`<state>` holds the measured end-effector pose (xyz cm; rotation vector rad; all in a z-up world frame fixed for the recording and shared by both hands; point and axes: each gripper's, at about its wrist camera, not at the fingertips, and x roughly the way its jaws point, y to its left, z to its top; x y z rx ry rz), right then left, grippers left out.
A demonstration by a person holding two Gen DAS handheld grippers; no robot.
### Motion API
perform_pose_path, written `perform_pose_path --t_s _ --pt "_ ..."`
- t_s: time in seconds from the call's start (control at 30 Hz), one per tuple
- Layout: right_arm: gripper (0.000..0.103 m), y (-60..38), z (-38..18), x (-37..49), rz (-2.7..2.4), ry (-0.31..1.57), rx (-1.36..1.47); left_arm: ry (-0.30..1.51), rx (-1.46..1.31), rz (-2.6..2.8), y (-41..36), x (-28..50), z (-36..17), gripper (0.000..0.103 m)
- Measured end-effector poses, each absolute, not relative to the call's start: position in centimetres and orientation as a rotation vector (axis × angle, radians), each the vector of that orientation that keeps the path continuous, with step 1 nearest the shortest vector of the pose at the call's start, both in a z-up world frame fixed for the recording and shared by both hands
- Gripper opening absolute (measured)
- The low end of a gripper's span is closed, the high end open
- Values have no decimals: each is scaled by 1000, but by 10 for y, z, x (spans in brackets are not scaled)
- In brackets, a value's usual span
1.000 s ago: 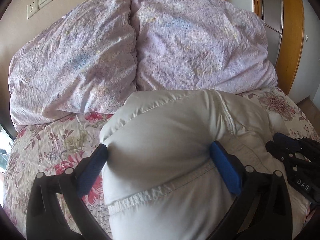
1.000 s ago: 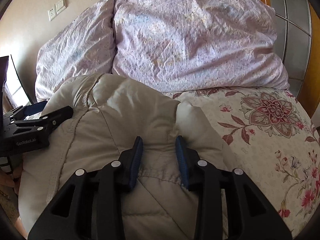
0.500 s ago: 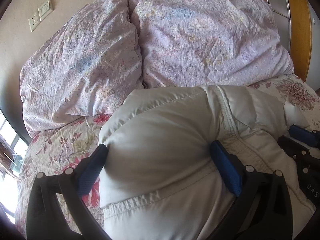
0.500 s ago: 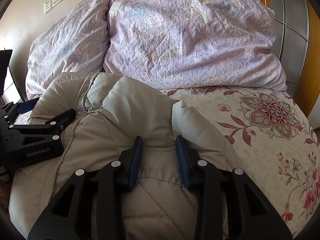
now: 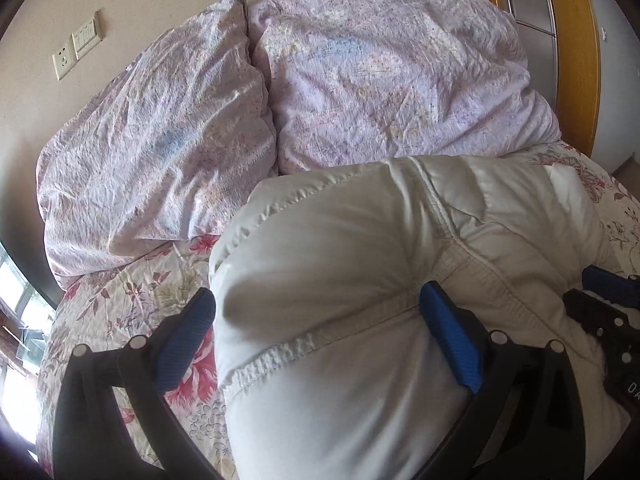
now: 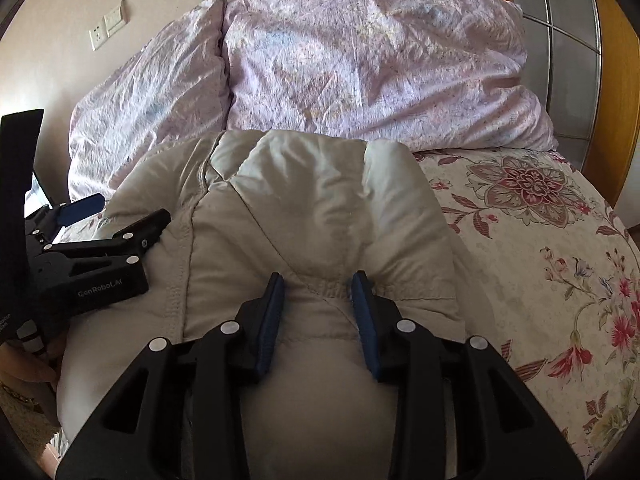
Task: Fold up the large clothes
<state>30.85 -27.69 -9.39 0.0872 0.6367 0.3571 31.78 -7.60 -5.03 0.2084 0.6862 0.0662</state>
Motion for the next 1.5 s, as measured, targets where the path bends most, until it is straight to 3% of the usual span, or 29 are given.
perform_pose_path --t_s 0.63,0.83,0.93,1.0,1.03,1.1,1.5 --pt "37 -274 -107 315 342 624 110 692 169 97 -76 328 -66 101" --pt "40 -291 -80 308 345 747 207 749 -56 -50 -32 301 -40 101" --pt "62 -324 -53 294 398 738 345 746 -163 -147 2 280 -27 101" --pt "94 -342 -44 293 407 749 392 771 -213 -201 21 274 -26 101" --pt "97 -350 -43 294 421 764 415 789 -234 -225 28 273 -27 101" --pt "101 -362 -46 301 440 824 457 823 -279 -271 39 272 -32 101" --pt "102 -377 -105 341 537 1106 636 939 -501 -452 47 290 -69 101"
